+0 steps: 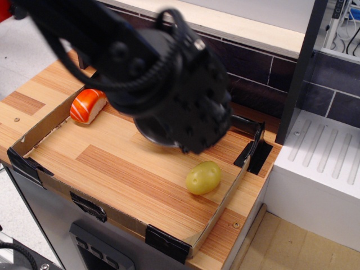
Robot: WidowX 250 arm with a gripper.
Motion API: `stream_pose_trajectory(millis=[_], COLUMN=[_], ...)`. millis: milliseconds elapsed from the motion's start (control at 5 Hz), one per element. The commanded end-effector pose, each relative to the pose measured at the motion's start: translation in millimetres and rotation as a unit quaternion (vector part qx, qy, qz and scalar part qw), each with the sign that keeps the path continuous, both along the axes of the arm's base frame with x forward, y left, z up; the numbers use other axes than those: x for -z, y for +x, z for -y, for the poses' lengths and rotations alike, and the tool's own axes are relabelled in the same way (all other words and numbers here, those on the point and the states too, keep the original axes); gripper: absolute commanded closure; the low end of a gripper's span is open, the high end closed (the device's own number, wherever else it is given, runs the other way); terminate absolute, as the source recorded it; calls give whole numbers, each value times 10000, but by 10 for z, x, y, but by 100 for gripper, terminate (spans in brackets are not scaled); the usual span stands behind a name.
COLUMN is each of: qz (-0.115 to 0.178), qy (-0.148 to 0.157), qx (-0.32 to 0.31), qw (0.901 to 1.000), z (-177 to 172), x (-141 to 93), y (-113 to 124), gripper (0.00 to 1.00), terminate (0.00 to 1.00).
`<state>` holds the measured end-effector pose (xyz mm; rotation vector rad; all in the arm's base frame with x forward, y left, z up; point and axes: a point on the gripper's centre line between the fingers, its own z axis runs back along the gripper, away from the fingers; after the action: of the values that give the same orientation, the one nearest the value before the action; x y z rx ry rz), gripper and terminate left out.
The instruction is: Topple metal pot
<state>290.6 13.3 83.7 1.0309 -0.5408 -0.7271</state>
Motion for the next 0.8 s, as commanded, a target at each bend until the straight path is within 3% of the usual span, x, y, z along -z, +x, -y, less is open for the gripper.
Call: stream_pose_trajectory(millis=[0, 200, 400, 600], qz=[-177, -736, -2003, -2659], qy=[40, -507, -1686, -1949], qx=[-119, -431, -541, -984], qw=[9998, 9951, 9636, 9390], z=[-2, -6, -89, -132], x=[18, -1, -90, -144], y=[-24, -37, -24, -4], gripper=[100, 0, 0, 0], terminate=[0, 0, 0, 0])
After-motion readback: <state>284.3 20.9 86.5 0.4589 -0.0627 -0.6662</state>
